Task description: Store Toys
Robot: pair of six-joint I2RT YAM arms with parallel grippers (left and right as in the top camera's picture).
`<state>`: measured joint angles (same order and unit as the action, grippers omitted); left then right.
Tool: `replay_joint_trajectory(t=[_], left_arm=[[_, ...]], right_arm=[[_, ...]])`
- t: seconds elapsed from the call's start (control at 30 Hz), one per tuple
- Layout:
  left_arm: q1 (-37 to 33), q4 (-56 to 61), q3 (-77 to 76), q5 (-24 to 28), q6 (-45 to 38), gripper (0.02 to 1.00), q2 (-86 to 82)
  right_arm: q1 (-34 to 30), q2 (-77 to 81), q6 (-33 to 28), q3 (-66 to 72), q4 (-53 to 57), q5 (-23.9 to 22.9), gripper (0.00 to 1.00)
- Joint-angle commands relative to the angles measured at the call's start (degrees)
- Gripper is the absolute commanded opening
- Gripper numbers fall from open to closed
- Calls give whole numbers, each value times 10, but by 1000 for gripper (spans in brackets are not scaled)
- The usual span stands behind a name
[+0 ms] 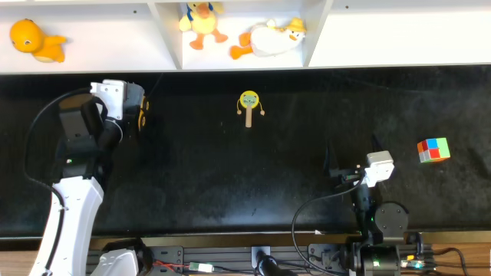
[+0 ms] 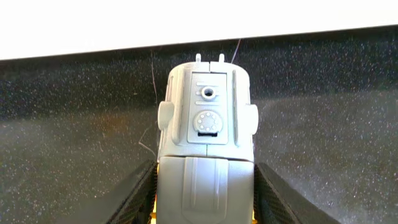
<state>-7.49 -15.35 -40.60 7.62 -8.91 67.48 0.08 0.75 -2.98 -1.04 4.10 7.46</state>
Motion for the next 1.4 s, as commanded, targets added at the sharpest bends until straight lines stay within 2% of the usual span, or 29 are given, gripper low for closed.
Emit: replay_joint_trajectory(t=[0.03, 1.4], left_arm=[[-1, 33, -8, -2, 32, 178, -7], [0, 145, -247, -2, 100, 143, 260]], right_arm=[[-1, -4, 5, 8, -2, -2, 996], [-1, -4, 5, 8, -2, -2, 996]])
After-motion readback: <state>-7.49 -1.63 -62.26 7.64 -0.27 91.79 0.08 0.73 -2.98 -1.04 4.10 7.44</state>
